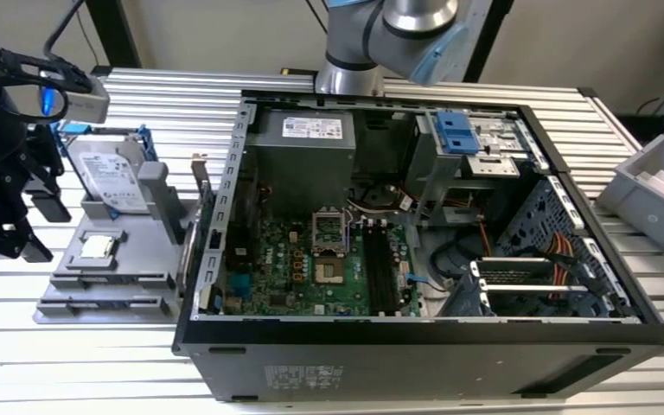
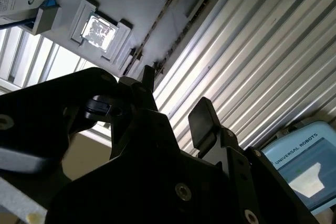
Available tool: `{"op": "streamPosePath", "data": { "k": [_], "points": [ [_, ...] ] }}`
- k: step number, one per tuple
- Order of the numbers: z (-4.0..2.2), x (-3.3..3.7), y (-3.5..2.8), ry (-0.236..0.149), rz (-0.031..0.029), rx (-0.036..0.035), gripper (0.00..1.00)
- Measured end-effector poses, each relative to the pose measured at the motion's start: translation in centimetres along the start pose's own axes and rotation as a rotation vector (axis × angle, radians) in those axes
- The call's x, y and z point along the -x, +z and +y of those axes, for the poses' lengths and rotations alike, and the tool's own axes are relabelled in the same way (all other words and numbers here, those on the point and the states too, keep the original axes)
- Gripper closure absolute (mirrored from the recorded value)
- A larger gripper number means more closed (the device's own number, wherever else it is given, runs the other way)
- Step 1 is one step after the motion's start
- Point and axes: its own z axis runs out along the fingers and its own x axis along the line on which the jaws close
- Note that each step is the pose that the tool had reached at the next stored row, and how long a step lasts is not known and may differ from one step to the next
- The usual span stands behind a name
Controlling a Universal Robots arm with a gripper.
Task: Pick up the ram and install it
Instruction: 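Pick up the ram and move it above insertion slot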
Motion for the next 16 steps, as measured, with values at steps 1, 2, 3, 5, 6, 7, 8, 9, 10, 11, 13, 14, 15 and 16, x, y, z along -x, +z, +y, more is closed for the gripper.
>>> {"op": "streamPosePath", "data": {
  "k": [1,2,3,5,6,7,8,9,10,11,13,14,15,16],
  "points": [
    [0.0,0.06,0.03,0.0,-0.0009,0.0001,0.0],
    [0.0,0.1,0.09,0.0,-0.0019,0.0,0.0],
    [-0.01,0.14,0.16,0.0,-0.0029,-0.0002,0.0],
    [-0.01,0.19,0.27,0.0,-0.003,0.0,0.0],
    [-0.01,0.2,0.32,0.0,-0.0029,0.0001,0.0],
    [-0.01,0.21,0.39,0.0,-0.003,0.0001,0.0],
    [-0.01,0.22,0.46,0.0,-0.003,0.0,0.0],
    [-0.01,0.23,0.52,0.0,-0.003,0.0001,0.0],
    [-0.02,0.24,0.59,0.0,-0.003,0.0,0.0],
    [-0.02,0.25,0.64,0.0,-0.003,0.0001,0.0],
    [-0.02,0.25,0.76,0.0,-0.003,0.0,0.0],
    [-0.05,0.26,0.81,0.0,-0.0031,0.0,0.0],
    [-0.09,0.26,0.85,0.0,-0.0031,0.0,0.0],
    [-0.16,0.25,0.89,0.0,-0.003,0.0,0.0]
  ]
}}
